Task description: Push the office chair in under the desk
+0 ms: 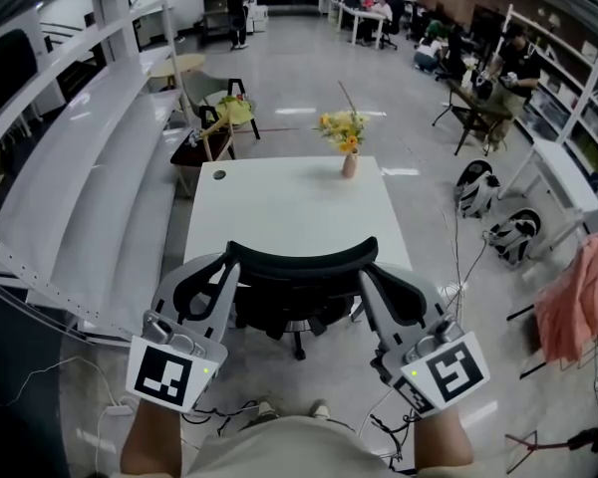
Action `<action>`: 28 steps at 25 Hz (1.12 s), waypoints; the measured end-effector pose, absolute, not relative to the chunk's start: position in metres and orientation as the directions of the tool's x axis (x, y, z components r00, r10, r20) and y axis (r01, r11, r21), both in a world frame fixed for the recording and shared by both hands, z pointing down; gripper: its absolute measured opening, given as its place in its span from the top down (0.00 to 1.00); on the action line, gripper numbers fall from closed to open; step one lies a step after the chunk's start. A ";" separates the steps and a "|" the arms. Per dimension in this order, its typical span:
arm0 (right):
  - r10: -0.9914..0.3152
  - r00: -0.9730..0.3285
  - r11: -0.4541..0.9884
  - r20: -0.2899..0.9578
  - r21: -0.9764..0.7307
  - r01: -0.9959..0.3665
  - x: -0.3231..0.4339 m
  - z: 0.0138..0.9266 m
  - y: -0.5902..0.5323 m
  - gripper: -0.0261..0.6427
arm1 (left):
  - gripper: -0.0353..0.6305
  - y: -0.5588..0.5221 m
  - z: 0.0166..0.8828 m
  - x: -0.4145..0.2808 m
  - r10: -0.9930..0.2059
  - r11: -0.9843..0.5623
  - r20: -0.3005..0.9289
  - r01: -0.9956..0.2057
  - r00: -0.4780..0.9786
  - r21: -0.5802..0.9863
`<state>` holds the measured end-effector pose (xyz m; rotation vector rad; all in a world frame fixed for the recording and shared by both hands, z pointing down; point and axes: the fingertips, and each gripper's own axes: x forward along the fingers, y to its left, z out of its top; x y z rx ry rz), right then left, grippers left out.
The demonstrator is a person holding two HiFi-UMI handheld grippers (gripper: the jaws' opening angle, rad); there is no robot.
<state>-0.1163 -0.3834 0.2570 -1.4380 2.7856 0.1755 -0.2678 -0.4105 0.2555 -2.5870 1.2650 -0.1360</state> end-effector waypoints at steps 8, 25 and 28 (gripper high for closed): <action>-0.819 -0.568 0.564 -0.081 0.068 -0.823 -0.115 0.252 -0.371 0.94 | 0.91 -0.398 0.272 -0.257 -0.775 -0.614 -0.014 -0.758 0.632 -0.219; -0.784 -0.605 0.612 0.141 0.016 -0.790 -0.130 0.346 -0.380 0.95 | 0.94 -0.397 0.345 -0.257 -0.793 -0.607 0.092 -0.772 0.602 -0.186; -0.779 -0.608 0.618 0.150 0.025 -0.786 -0.131 0.349 -0.380 0.95 | 0.94 -0.399 0.347 -0.256 -0.794 -0.606 0.095 -0.773 0.600 -0.186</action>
